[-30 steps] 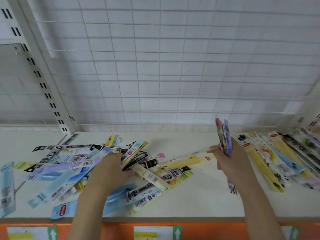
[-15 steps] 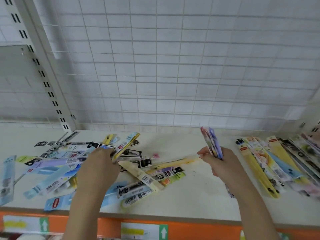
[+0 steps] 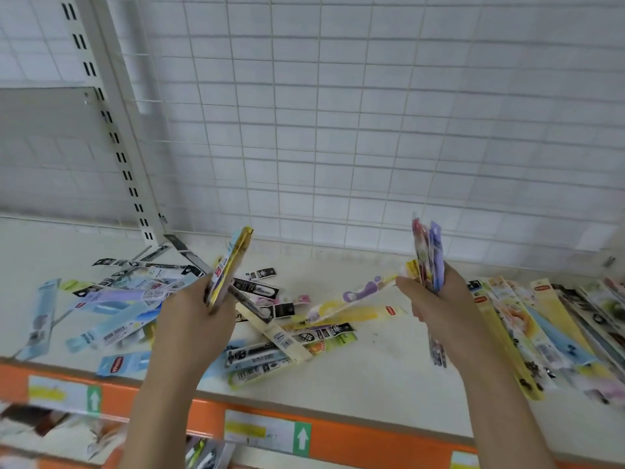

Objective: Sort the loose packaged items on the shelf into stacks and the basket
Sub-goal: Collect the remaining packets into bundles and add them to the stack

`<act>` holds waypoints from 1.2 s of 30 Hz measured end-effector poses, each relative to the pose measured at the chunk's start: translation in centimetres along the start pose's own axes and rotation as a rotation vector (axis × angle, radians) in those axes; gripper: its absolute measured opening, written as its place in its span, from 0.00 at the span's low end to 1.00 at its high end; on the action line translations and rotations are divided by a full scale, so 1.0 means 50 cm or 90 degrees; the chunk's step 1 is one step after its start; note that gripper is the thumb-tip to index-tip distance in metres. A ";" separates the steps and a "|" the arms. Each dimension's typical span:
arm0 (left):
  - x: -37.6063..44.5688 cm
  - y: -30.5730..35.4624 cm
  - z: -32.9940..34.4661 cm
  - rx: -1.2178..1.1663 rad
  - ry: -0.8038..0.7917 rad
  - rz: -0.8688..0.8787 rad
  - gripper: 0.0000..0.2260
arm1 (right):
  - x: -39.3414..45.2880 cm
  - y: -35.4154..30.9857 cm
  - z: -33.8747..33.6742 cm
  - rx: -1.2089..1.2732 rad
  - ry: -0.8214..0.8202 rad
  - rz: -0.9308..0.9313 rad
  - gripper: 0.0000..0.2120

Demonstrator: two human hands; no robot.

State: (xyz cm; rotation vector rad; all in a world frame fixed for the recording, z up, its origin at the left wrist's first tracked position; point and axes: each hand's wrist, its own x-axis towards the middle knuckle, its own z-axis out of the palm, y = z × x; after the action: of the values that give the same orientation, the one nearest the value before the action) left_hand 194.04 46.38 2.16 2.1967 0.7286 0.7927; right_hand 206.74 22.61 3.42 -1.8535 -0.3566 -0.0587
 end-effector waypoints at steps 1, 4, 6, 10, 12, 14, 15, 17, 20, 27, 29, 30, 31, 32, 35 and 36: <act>-0.002 0.002 -0.001 -0.014 0.010 -0.008 0.12 | 0.001 -0.005 0.000 0.006 0.008 -0.010 0.12; -0.011 0.008 -0.004 -0.022 0.049 -0.022 0.20 | 0.002 -0.015 0.001 0.019 0.007 -0.023 0.08; -0.015 0.011 -0.004 -0.013 0.058 -0.021 0.23 | 0.002 -0.016 0.000 0.021 0.001 -0.017 0.12; -0.017 0.009 0.001 0.004 0.033 -0.033 0.18 | 0.001 -0.011 -0.001 -0.007 0.001 -0.003 0.07; -0.014 0.004 0.003 0.016 0.031 -0.048 0.15 | -0.003 -0.007 0.002 -0.004 -0.013 0.020 0.09; -0.014 0.000 0.005 0.031 0.032 -0.054 0.12 | -0.005 -0.006 0.004 0.011 -0.024 0.045 0.15; -0.013 -0.001 0.006 0.030 0.033 -0.050 0.11 | -0.006 -0.007 0.005 0.015 -0.023 0.050 0.17; -0.015 -0.001 0.007 0.025 0.034 -0.039 0.09 | -0.003 -0.004 0.006 0.030 -0.016 0.051 0.18; -0.011 -0.006 0.015 0.010 0.013 -0.049 0.19 | 0.006 -0.001 0.007 0.052 0.001 0.033 0.15; -0.002 0.006 0.044 -0.038 -0.053 -0.125 0.04 | 0.021 -0.010 0.006 0.028 0.016 0.007 0.15; 0.005 0.012 0.062 -0.007 -0.065 -0.146 0.07 | 0.024 -0.004 0.008 0.002 0.008 0.014 0.20; 0.007 0.014 0.072 0.033 -0.074 -0.147 0.10 | 0.026 0.000 0.010 -0.006 0.004 0.021 0.23; 0.009 0.014 0.081 0.082 -0.084 -0.144 0.14 | 0.028 0.002 0.012 -0.012 -0.001 0.033 0.24; 0.010 0.014 0.090 0.134 -0.098 -0.139 0.17 | 0.028 0.004 0.014 -0.016 -0.005 0.044 0.25; 0.005 0.009 0.110 0.249 -0.174 -0.149 0.26 | 0.027 0.008 0.021 -0.029 -0.014 0.067 0.25; 0.004 0.007 0.113 0.266 -0.195 -0.155 0.27 | 0.026 0.010 0.024 -0.032 -0.013 0.070 0.24</act>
State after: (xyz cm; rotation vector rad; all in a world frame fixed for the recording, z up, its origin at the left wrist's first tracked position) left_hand 198.25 44.00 -0.82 2.4536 1.0489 0.1820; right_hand 207.93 23.86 2.90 -1.9214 -0.2694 0.0260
